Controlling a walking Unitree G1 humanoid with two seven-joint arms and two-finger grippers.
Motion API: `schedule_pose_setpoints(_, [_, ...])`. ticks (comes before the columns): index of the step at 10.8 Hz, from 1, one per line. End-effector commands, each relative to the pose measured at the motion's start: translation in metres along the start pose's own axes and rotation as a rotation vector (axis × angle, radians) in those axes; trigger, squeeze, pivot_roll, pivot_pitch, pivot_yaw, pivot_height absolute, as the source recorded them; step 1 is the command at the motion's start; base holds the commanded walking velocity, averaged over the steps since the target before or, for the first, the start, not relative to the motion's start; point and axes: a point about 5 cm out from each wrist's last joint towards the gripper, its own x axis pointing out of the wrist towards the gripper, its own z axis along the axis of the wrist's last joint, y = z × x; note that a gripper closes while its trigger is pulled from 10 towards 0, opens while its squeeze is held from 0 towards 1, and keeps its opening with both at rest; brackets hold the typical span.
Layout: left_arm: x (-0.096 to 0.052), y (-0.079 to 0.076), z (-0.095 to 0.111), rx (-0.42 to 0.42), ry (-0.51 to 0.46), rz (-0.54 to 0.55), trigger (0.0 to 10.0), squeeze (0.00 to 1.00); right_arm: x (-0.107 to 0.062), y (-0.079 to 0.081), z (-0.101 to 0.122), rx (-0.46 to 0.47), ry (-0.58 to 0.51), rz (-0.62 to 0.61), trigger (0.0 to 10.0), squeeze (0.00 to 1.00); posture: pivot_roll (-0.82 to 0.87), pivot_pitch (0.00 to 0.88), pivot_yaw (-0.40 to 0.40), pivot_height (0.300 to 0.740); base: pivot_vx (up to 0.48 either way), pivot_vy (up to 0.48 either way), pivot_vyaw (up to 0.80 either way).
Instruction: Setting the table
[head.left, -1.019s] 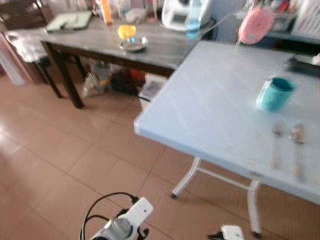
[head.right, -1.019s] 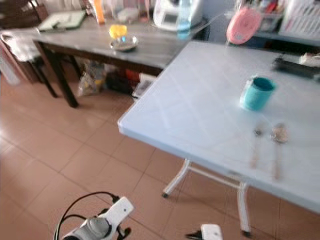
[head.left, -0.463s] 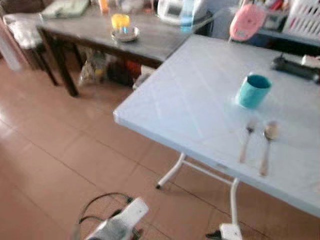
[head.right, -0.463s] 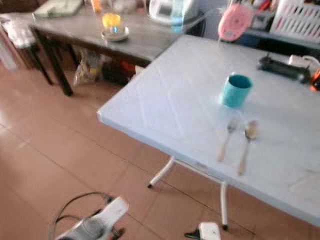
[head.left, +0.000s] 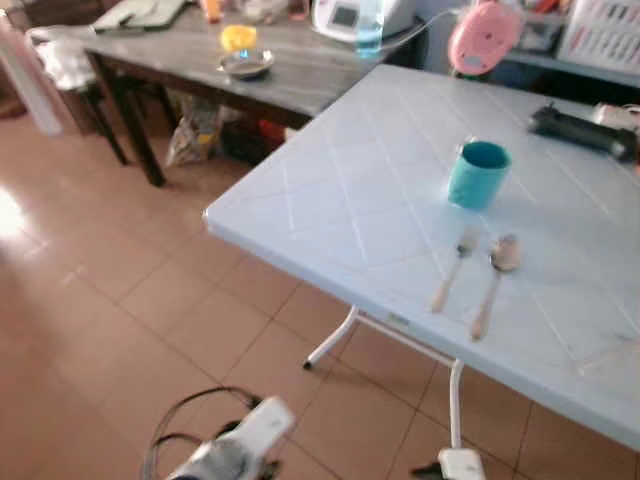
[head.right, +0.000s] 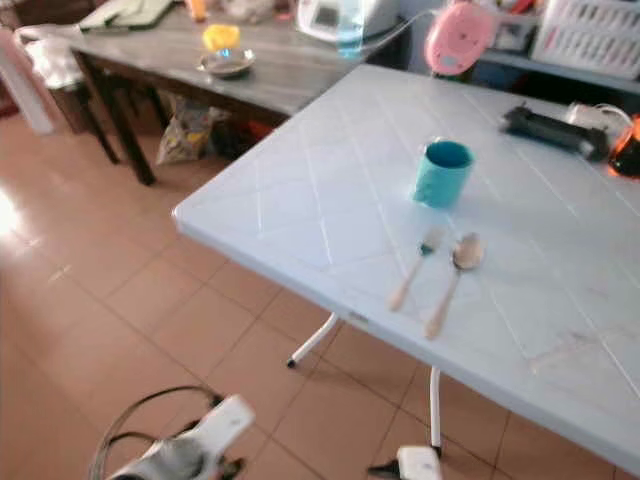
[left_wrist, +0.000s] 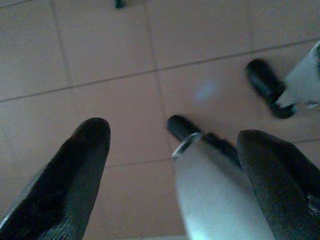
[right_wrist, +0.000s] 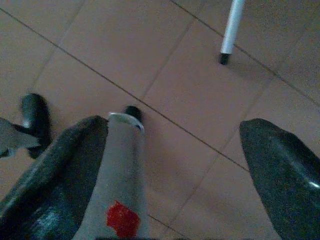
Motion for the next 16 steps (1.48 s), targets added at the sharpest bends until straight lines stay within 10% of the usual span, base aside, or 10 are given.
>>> schedule_pose_setpoints(1, [0.0003, -0.0003, 0.0010, -0.004, 0.001, 0.005, 10.0, 0.00, -0.0025, 0.0035, -0.0128, 0.003, 0.051, 0.016, 10.0, 0.00, 0.04, 0.075, 0.025, 0.740, 0.000, 0.000, -0.79])
schedule_pose_setpoints(16, [0.0003, -0.0010, -0.0015, 0.024, 0.020, 0.010, 10.0, 0.00, -0.0025, 0.0040, -0.0125, -0.017, 0.049, 0.019, 10.0, 0.00, 0.04, 0.087, 0.021, 0.740, 0.000, 0.000, -0.58])
